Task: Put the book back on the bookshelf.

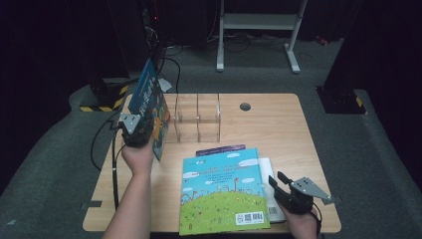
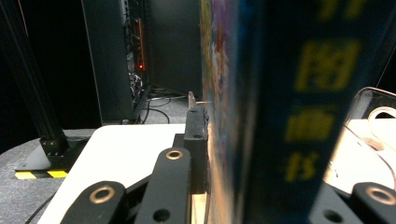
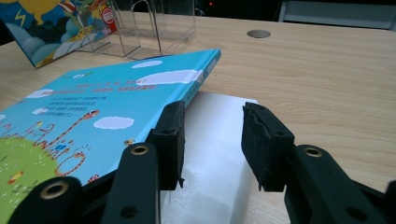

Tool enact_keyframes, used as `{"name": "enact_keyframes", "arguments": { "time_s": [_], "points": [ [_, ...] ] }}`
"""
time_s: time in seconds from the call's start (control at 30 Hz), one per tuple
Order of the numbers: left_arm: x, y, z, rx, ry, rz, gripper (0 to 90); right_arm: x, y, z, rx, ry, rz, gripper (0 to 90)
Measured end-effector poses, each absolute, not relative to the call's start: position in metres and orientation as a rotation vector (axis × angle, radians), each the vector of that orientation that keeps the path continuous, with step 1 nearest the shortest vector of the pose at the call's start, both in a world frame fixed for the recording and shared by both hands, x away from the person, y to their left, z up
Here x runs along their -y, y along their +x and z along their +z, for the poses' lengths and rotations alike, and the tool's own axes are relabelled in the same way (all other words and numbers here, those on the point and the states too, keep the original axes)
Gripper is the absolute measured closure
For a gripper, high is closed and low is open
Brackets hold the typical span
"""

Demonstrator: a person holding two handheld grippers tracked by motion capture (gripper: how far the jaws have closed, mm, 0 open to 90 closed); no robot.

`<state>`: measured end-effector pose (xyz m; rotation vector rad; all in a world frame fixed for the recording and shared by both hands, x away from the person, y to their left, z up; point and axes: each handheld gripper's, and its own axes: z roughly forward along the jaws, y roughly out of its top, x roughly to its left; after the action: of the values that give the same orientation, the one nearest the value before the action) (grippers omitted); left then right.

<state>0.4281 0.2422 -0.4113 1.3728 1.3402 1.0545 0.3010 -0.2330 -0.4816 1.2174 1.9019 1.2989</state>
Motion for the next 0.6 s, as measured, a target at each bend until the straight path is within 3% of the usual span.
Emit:
{"name": "enact_keyframes", "arguments": {
  "time_s": [0.6],
  "points": [
    [-0.242,0.417,-0.412,-1.312,1.408,0.978,52.4,0.229,0.302,-0.484,-1.923,1.218,1.298,58.6]
  ]
}}
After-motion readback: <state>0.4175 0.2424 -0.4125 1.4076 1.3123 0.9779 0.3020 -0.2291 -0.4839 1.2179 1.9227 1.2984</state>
